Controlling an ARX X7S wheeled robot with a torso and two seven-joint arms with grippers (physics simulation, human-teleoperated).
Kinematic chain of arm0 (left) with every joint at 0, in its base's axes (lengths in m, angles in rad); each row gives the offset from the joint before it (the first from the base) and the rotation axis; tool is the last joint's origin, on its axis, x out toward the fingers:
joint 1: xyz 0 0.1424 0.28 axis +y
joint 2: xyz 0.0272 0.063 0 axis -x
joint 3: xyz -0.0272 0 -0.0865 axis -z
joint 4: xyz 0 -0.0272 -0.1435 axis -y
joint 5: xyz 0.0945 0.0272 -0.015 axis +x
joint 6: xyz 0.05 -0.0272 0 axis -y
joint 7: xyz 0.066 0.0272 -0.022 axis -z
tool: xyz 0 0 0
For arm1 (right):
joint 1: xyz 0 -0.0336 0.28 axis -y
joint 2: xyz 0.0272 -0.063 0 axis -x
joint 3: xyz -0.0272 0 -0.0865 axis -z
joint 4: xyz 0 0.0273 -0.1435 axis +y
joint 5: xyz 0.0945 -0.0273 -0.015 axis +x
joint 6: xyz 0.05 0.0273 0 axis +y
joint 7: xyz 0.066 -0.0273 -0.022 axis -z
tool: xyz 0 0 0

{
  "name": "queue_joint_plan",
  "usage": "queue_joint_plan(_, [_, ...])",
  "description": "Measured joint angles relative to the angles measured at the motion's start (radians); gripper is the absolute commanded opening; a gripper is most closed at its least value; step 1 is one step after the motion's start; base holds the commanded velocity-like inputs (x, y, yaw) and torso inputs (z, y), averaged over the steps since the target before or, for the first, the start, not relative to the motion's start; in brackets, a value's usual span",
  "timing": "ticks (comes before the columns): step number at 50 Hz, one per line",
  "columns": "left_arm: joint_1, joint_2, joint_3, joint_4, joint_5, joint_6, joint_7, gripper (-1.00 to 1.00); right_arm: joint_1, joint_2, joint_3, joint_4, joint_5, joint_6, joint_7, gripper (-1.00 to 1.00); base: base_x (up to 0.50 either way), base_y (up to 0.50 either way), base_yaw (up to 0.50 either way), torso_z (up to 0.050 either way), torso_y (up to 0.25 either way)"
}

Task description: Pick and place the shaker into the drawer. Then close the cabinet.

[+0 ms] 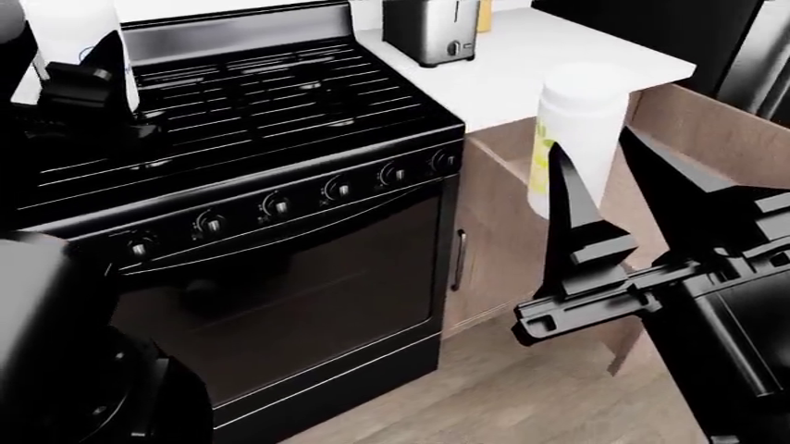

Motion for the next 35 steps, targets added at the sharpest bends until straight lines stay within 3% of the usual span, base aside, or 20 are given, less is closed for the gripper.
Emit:
queue_joint_plan(9, [-0.038,0.007,0.006,-0.037,-0.003,0.000,0.000,-1.00,0.045,0.048,-0.038,0.035,0.020,-0.020,0.038,-1.00,0.00,0.00,-0.50,0.001,0.000])
queue_joint_plan(21, [-0.240,0.047,-0.012,-0.243,-0.048,-0.001,-0.005,-1.00,0.272,0.164,-0.192,0.216,0.024,-0.029,0.068,-1.00,0.00,0.00,-0.50,0.000,0.001])
queue_joint_plan(31, [-0.343,0.059,-0.036,-0.367,-0.279,-0.002,-0.199,-1.00,0.401,0.177,-0.266,0.349,-0.074,0.000,-0.017,-1.00,0.00,0.00,-0.50,0.000,0.000])
queue_joint_plan(35, [-0.358,0.061,-0.040,-0.390,-0.351,-0.002,-0.264,-1.00,0.424,0.176,-0.285,0.379,-0.108,0.003,-0.051,-1.00,-0.25,-0.33,0.00,0.000,0.000])
